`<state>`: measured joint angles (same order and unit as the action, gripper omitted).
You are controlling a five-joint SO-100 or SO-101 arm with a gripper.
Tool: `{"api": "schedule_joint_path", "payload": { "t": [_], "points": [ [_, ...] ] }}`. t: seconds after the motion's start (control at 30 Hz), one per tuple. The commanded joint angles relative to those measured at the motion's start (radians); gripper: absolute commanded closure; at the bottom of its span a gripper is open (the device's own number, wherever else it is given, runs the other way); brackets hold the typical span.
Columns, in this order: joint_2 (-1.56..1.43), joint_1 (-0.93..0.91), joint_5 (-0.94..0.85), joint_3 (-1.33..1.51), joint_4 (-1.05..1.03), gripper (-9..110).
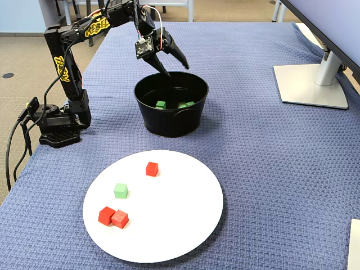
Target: Pick up the green cubes from the white plate and place them in the black recipient
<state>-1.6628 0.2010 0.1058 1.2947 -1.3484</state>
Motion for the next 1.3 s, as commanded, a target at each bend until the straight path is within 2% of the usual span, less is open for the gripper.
{"api": "schedule_joint_path", "payload": {
  "t": [0.0, 0.13, 0.27, 0.5, 0.63, 0.7, 0.9, 0.97, 1.13, 1.27],
  "points": [
    [-0.064, -0.057, -0.114, -0.1, -0.023, 72],
    [-0.091, -0.201, -0.258, -0.19, -0.133, 73],
    [-0.107, -0.456, -0.39, -0.242, -0.175, 71],
    [-0.005, -0.795, -0.641, -0.063, 0.031, 65],
    [0.138, -0.89, -0.854, -0.025, 0.025, 62],
    [0.207, -0.933, -0.899, -0.034, 0.012, 63],
    [0.348, -1.002, -0.919, -0.132, -0.199, 68],
    [0.388, -1.028, -0.87, -0.158, -0.25, 69],
    [0.42, -1.058, -0.726, -0.155, -0.281, 70],
    [0.472, -1.057, -0.716, -0.167, -0.216, 70]
  ]
}}
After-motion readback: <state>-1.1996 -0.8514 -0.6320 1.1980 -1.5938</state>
